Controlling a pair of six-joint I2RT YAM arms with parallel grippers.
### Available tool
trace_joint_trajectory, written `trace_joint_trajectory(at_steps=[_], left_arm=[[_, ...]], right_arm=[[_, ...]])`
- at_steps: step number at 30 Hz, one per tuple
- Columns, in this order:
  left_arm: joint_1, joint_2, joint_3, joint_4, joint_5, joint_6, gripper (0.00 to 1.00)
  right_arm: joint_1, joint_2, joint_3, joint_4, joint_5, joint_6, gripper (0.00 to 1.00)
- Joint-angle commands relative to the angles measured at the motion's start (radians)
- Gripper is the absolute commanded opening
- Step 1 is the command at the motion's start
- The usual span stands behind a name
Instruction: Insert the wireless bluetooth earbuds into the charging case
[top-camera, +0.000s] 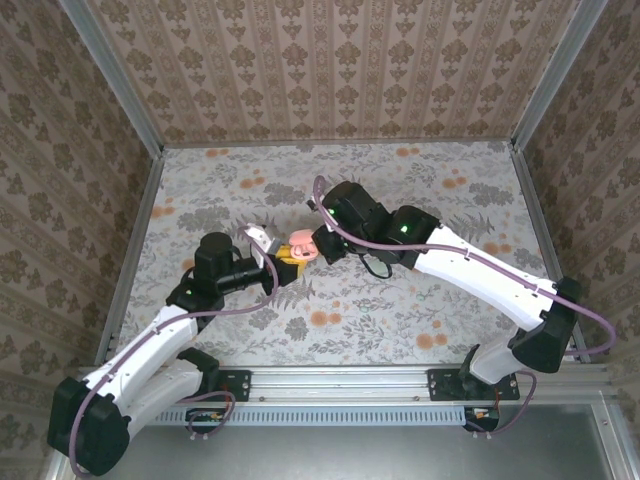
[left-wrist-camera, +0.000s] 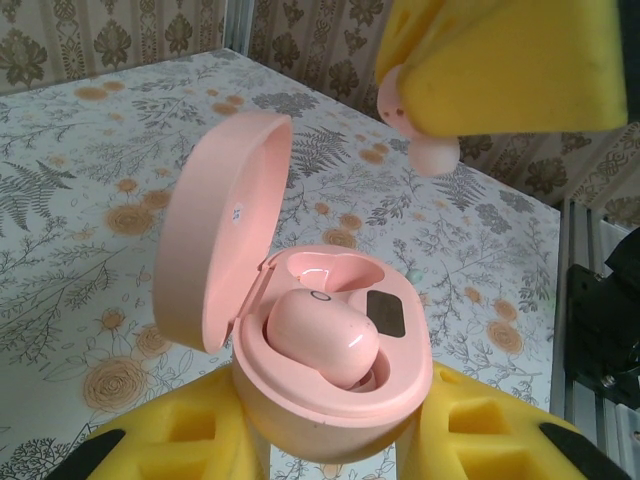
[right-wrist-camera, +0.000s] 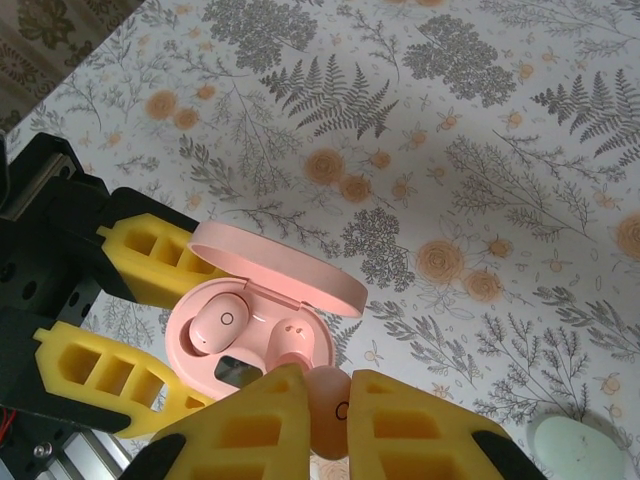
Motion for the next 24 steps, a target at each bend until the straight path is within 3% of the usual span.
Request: trace_joint_trajectory(at_steps=[1,24], left_arm=[[-0.006,-0.021,0.033,0.022,0.012,0.004,0.00],[-0.008,-0.024,0.033,0.013,0.003,-0.006,0.00]], right_arm=[[0.006,0.015,-0.001,-0.003,-0.002,-0.016,0.12],[0.030,0.081,0.018,-0.009,-0.030,0.015,0.12]])
